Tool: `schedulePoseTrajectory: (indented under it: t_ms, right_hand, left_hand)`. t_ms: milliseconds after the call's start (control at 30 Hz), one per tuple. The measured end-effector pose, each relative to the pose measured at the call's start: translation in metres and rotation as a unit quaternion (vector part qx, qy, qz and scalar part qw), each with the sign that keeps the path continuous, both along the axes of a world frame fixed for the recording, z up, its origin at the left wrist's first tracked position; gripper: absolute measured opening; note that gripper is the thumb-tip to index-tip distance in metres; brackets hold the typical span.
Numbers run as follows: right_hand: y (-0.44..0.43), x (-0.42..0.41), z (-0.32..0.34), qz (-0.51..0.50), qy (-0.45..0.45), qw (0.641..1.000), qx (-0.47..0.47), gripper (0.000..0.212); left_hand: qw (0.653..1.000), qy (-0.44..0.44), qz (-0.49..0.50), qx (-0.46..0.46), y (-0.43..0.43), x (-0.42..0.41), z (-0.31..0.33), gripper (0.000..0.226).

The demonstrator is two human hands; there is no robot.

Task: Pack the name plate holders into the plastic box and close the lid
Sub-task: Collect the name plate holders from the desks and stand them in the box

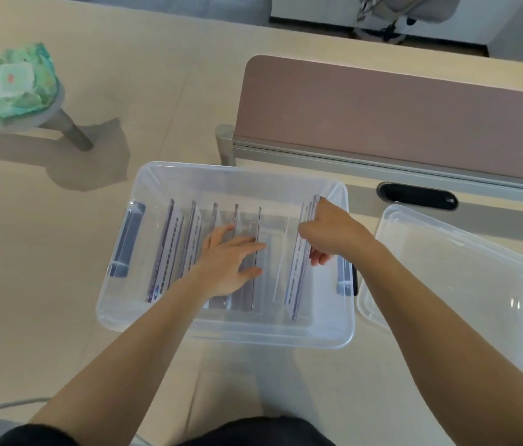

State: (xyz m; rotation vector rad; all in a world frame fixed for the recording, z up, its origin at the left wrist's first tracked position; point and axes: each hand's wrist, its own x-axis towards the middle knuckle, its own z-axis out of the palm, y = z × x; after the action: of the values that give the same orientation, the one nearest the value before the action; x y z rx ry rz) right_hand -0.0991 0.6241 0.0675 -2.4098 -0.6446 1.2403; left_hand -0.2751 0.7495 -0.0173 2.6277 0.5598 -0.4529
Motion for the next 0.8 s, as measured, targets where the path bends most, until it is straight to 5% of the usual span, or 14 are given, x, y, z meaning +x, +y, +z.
schedulePoseTrajectory:
  t_ms: [200, 467, 567, 700, 800]
  right_hand:
    - [0.02, -0.016, -0.029, 0.019, 0.032, 0.993, -0.109, 0.024]
    - [0.032, -0.02, -0.055, 0.02, 0.025, 0.993, -0.114, 0.016]
    - [0.025, -0.023, -0.061, 0.016, 0.006, 0.996, -0.087, 0.033]
    - [-0.001, -0.044, -0.058, 0.011, -0.125, 0.991, -0.039, 0.073]
    - [-0.024, -0.065, -0.047, 0.031, -0.114, 0.993, -0.025, 0.081]
  left_hand:
    - [0.999, -0.028, 0.019, -0.016, -0.002, -0.003, -0.004, 0.06]
    - [0.998, -0.037, 0.037, -0.047, -0.003, -0.005, -0.004, 0.057]
    - [0.998, -0.034, 0.032, -0.048, -0.004, -0.004, -0.002, 0.057]
    - [0.997, -0.052, 0.023, -0.043, -0.001, -0.007, -0.002, 0.054]
    - [0.993, -0.096, 0.039, -0.051, 0.009, -0.017, 0.002, 0.05]
